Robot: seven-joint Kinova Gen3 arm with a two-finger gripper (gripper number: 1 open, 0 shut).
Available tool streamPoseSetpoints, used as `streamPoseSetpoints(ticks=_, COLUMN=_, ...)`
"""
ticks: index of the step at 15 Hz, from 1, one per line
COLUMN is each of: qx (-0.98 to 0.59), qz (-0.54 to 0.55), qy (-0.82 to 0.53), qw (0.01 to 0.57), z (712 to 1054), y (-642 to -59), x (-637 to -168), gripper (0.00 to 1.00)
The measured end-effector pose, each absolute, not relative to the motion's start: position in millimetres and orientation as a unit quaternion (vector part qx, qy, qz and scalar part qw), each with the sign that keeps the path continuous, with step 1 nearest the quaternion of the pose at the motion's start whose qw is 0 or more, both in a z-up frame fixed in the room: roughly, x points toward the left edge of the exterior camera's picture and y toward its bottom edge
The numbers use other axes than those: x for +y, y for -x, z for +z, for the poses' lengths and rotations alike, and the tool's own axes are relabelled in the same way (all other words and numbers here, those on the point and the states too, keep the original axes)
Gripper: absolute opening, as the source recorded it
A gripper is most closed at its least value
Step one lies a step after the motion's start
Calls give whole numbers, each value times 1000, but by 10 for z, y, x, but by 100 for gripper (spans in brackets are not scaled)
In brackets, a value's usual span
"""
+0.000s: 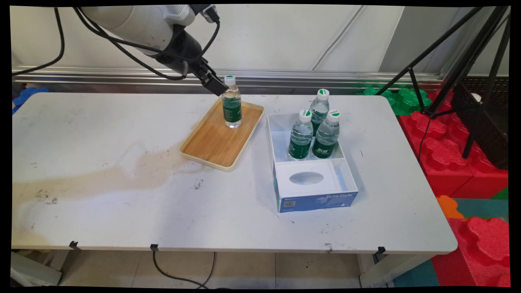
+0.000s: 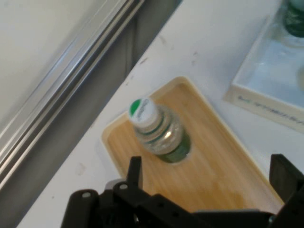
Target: Pick up the green bottle from the white box
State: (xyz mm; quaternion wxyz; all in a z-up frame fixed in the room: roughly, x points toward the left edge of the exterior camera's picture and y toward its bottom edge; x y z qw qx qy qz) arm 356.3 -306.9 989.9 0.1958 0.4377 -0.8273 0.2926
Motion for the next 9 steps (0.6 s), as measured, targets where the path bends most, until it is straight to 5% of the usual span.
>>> streamPoseSetpoints(ticks=9, qx=-852, qz=257, qy=-404, qw=211, z=9988, y=-2989, x=-2975, gripper=100)
